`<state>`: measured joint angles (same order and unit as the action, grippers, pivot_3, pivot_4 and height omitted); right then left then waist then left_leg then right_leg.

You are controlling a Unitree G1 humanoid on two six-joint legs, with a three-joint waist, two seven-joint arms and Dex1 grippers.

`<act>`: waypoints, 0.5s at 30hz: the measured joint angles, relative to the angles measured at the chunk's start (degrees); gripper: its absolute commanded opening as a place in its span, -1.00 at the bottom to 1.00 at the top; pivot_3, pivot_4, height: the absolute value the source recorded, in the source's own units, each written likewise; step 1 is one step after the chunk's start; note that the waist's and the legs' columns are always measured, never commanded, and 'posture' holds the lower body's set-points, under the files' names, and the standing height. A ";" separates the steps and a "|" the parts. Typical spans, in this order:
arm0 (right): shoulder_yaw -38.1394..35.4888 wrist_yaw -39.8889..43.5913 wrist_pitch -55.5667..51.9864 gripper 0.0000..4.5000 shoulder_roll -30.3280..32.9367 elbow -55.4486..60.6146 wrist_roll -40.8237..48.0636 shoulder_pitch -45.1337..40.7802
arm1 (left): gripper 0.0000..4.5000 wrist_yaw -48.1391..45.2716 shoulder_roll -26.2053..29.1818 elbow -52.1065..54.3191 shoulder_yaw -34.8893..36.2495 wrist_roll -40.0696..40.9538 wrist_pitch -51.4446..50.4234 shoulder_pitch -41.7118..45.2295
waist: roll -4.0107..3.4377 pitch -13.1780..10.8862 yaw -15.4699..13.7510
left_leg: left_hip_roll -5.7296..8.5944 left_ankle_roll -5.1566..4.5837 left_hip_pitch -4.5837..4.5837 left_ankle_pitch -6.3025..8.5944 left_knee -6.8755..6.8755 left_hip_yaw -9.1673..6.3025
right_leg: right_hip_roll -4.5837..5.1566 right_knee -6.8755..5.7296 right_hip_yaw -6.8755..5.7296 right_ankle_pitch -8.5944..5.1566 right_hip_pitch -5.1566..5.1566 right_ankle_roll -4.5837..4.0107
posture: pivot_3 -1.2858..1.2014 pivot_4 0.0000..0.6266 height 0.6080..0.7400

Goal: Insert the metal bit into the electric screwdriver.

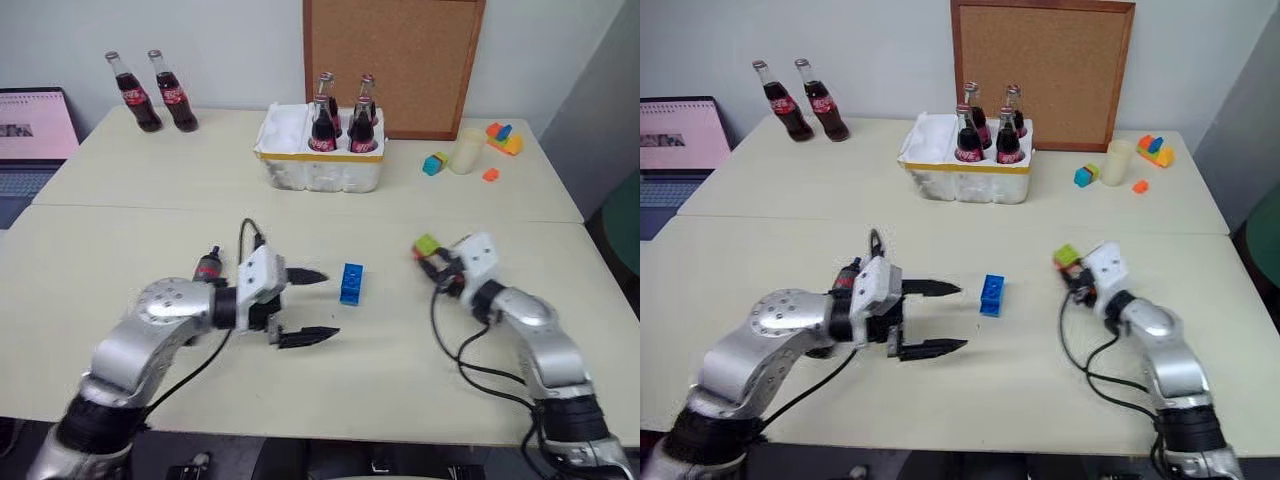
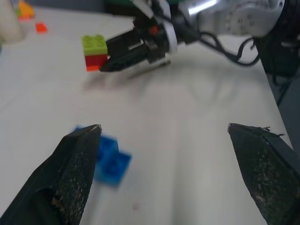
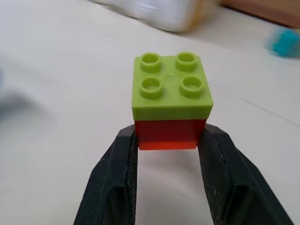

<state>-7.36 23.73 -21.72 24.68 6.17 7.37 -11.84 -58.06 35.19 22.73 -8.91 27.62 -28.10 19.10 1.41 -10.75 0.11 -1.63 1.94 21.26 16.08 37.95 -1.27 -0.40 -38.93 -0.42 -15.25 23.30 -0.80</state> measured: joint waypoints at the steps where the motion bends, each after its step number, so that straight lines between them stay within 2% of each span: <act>1: -1.95 -1.89 0.00 -0.36 0.08 -1.41 -0.51 -0.20 | 1.00 0.40 -1.69 -0.31 -1.02 -0.30 0.18 0.94 | 0.00 0.00 0.04 | 0.03 0.00 0.00 0.00 0.00 0.02 | 0.00 0.00 0.00 0.01 0.00 0.00 | 0.03 -0.52 1.00; 4: -6.94 -8.36 -0.08 -0.36 0.34 -8.83 -1.71 -1.76 | 1.00 2.03 -7.15 -3.01 -4.86 -2.06 1.27 4.75 | -0.01 0.00 0.39 | 0.04 0.00 -0.05 -0.01 -0.03 0.10 | -0.10 -0.04 0.07 0.01 0.03 -0.01 | 0.03 -0.52 1.00; 9: -12.41 -13.98 -1.25 -0.36 -0.37 -18.80 -0.01 -6.08 | 1.00 2.29 -10.64 -5.21 -9.42 -4.90 3.33 7.71 | -0.09 0.05 1.33 | -0.09 0.00 0.01 -0.01 -0.11 0.06 | -0.34 -0.06 0.14 -0.01 0.01 -0.07 | 0.03 -0.52 1.00; 10: -13.25 -14.41 -1.31 -0.05 -0.56 -19.61 0.61 -6.27 | 1.00 2.31 -10.82 -5.42 -9.77 -5.32 3.64 7.80 | -0.10 0.05 1.42 | -0.09 0.00 0.02 -0.01 -0.11 0.09 | -0.34 -0.06 0.17 -0.01 0.02 -0.07 | 0.03 -0.52 1.00; 11: -13.48 -14.75 -1.36 0.00 -0.62 -19.73 0.79 -6.38 | 1.00 2.30 -10.81 -5.52 -9.96 -5.62 3.74 7.81 | -0.11 0.05 1.51 | -0.09 0.00 0.00 -0.01 -0.11 0.12 | -0.34 -0.06 0.22 -0.02 0.02 -0.07 | 0.03 -0.52 1.00; 15: -15.12 -15.50 -3.40 0.44 -2.18 -16.36 3.18 -4.63 | 1.00 2.13 -10.35 -5.55 -10.03 -6.51 3.99 7.86 | -0.11 0.06 1.53 | -0.08 0.00 0.00 -0.01 -0.10 0.16 | -0.33 -0.06 0.28 -0.02 0.02 -0.06 | 0.03 -0.52 1.00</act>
<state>-22.48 8.23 -25.12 22.50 -10.20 10.55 -16.47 -55.94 24.84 17.18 -18.95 21.10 -24.11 26.96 1.30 -10.70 1.64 -1.71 1.94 21.26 16.07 37.85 -1.11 -0.73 -38.99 -0.15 -15.27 23.32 -0.86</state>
